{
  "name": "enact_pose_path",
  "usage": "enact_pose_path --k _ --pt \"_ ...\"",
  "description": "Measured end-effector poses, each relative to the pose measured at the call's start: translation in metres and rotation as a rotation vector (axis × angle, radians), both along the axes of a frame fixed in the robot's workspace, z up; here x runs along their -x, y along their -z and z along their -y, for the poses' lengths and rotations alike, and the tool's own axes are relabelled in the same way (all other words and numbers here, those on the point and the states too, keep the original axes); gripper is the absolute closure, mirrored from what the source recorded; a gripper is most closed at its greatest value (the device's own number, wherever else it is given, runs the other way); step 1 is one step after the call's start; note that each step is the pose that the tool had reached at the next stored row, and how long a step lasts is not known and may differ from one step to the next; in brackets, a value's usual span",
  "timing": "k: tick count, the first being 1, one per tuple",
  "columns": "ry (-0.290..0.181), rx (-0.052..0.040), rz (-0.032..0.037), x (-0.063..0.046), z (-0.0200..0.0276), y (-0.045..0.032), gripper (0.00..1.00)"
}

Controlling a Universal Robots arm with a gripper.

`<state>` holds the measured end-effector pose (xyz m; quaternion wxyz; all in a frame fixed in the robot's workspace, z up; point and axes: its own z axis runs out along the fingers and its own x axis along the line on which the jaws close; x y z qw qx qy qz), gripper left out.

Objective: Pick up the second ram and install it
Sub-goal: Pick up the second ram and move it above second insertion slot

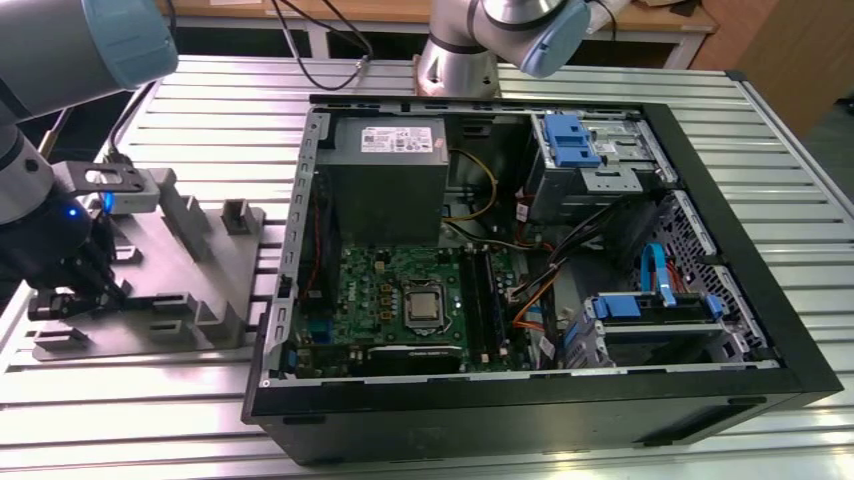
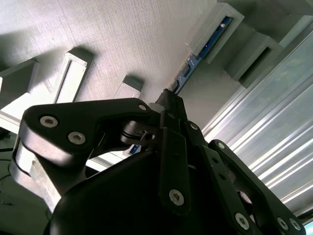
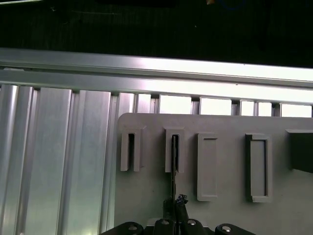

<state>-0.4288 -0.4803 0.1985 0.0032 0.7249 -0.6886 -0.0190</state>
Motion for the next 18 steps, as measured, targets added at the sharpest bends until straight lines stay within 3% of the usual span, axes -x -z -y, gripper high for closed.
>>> enact_pose_path --k 18 --pt "0.027 0.0000 0.0000 0.0000 -0.0005 0.0001 0.88"
